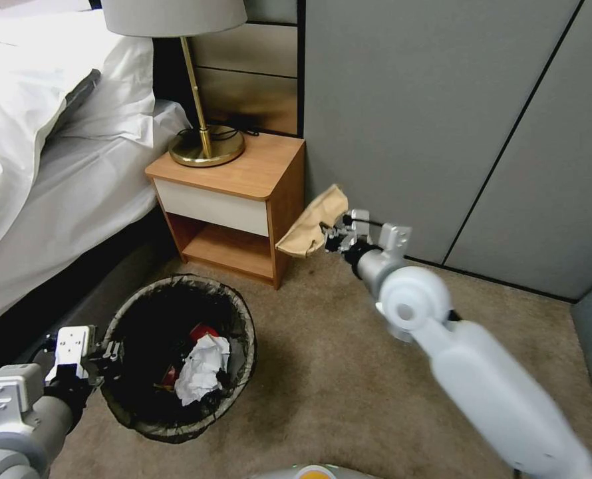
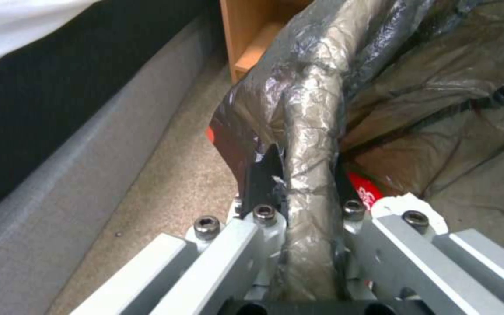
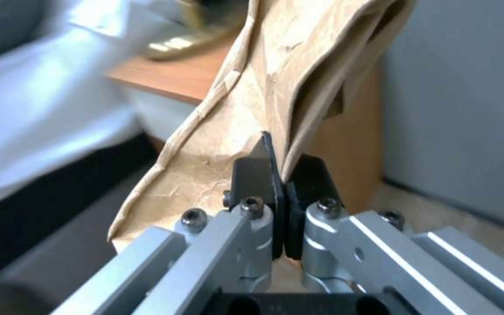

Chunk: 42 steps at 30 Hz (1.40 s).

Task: Pick up the trash bin, then pick up the garbage from the floor and place it into the trash bin.

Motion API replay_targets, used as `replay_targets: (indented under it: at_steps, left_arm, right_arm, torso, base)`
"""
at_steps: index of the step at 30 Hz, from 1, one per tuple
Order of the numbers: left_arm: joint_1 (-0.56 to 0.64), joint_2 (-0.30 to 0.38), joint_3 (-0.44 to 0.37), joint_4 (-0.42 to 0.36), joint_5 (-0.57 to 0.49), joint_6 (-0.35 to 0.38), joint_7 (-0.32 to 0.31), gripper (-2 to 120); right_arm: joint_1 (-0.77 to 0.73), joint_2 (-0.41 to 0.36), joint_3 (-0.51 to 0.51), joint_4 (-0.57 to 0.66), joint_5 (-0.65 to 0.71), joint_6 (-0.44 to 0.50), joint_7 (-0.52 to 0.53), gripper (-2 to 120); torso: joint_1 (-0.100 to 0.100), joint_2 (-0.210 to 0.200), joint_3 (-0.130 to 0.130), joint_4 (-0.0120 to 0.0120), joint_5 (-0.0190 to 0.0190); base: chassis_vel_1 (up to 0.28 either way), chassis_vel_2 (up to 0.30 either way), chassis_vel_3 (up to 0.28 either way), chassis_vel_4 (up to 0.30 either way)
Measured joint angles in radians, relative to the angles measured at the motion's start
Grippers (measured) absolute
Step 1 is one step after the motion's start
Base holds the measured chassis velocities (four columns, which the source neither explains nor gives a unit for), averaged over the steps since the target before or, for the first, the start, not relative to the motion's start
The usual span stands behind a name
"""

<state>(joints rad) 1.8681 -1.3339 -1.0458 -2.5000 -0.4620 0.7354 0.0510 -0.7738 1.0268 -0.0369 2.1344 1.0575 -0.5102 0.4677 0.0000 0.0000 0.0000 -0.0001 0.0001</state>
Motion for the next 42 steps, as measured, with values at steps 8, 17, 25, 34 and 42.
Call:
replay_targets:
  at_steps: [8, 17, 25, 34, 42]
  left_arm:
    - [0.001, 0.002, 0.013, 0.0, 0.0, 0.0, -0.002, 1]
    - [0.003, 0.006, 0.013, 0.0, 0.001, 0.0, -0.004, 1]
    - [0.003, 0.007, 0.015, 0.0, 0.002, 0.0, -0.004, 1]
    - [0.003, 0.009, 0.014, 0.0, 0.004, 0.0, -0.004, 1]
    - [0.002, 0.011, 0.015, 0.0, 0.004, 0.0, -0.004, 1]
  right_arm:
    - [0.068, -0.03, -0.11, 0.138, -0.028, -0.035, -0.181, 0]
    - [0.112, -0.032, -0.193, 0.157, -0.046, -0.091, -0.242, 0]
    - [0.177, -0.022, -0.318, 0.16, -0.075, -0.108, -0.27, 0]
    - [0.199, -0.013, -0.412, 0.124, -0.14, -0.123, -0.296, 0]
    - [0.199, 0.017, -0.464, 0.082, -0.208, -0.123, -0.297, 0]
  torso:
    - [0.0, 0.0, 0.0, 0.0002, -0.0002]
    - [0.0, 0.0, 0.0, 0.0001, -0.0002]
    - [0.0, 0.0, 0.0, 0.0001, -0.0002]
    - [0.0, 0.0, 0.0, 0.0, -0.0002]
    - [0.0, 0.0, 0.0, 0.0001, -0.0002]
  base:
    - [0.0, 0.0, 0.0, 0.0]
    - [0.0, 0.0, 0.0, 0.0]
    - [0.0, 0.0, 0.0, 0.0]
    - [0.0, 0.0, 0.0, 0.0]
    - [0.0, 0.0, 0.0, 0.0]
